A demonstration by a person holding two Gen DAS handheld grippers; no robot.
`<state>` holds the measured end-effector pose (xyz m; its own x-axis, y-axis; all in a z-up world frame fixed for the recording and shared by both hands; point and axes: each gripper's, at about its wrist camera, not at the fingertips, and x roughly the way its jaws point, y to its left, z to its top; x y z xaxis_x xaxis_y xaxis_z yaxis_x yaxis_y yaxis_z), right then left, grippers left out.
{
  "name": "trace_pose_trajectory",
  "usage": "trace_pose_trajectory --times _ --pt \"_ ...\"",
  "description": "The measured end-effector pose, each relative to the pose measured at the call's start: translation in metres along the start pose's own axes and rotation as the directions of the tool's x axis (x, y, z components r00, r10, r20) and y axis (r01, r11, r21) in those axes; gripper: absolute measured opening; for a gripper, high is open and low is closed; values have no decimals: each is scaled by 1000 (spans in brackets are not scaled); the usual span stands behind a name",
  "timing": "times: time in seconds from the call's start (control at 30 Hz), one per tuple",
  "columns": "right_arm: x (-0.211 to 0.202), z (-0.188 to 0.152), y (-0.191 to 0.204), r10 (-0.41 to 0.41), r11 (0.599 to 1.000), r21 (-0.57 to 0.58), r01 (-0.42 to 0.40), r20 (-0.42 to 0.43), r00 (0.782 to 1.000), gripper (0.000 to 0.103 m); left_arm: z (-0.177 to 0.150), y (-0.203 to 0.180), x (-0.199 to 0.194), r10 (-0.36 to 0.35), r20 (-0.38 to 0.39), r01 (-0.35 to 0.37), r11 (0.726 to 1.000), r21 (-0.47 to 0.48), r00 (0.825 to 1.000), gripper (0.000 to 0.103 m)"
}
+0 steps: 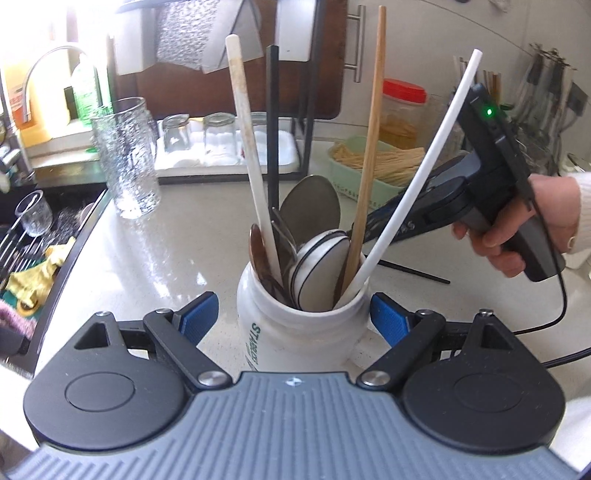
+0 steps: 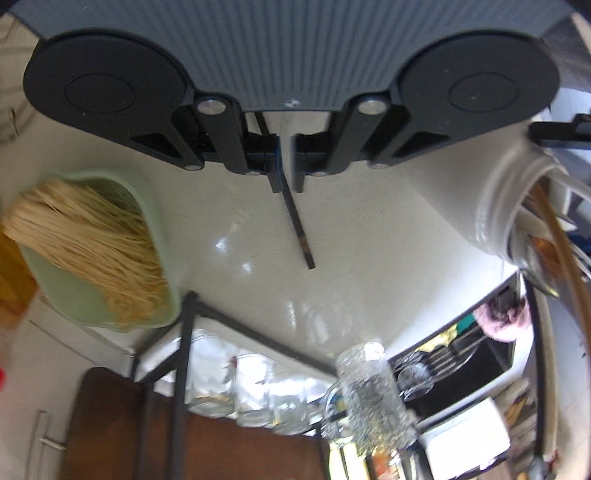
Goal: Organize utensils
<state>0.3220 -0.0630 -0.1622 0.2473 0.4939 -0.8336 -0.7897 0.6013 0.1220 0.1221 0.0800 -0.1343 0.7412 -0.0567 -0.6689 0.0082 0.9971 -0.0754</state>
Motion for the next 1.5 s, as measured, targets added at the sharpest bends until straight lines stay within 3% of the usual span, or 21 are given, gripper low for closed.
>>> trace_pose_trajectory --times 0.03,0.07,0.3,0.5,0.57,0.67,0.83,0.97,1.2,1.37,1.5 --pt "1 1 1 12 1000 -11 -12 16 1000 61 0 -1 -1 9 -2 -9 1000 -9 1000 92" --pt "3 2 0 16 1000 -20 -15 33 999 63 0 -2 -1 16 -5 -17 1000 -16 1000 92" --pt "27 15 -5 84 996 -40 -84 14 996 59 -1 -4 -1 34 -11 -35 997 -74 999 92" --pt "54 27 -5 93 993 -75 -93 -9 996 33 -3 -7 -4 47 -15 -48 993 -109 999 92" --pt "57 31 -4 95 991 -98 -96 -11 995 30 -3 -7 -4 52 -18 -54 992 -114 998 92" --pt "62 37 5 74 979 -185 -80 -43 996 10 -2 -8 -4 58 -22 -60 991 -116 998 92" --pt "60 42 9 49 973 -221 -62 -62 997 8 -2 -8 -4 55 -23 -57 992 -112 998 92" --pt "39 44 4 46 987 -152 -47 -7 999 8 0 -7 -2 54 -25 -56 994 -93 998 92" --pt "-28 37 2 -48 998 -39 53 131 990 8 1 -1 0 -2 -11 1 999 -37 1000 92" --pt "-79 20 -2 -155 986 91 138 219 963 8 1 1 1 -44 -14 45 999 19 999 92" --pt "-121 8 1 -248 961 194 196 295 923 8 0 2 2 -84 -13 85 994 66 996 92"
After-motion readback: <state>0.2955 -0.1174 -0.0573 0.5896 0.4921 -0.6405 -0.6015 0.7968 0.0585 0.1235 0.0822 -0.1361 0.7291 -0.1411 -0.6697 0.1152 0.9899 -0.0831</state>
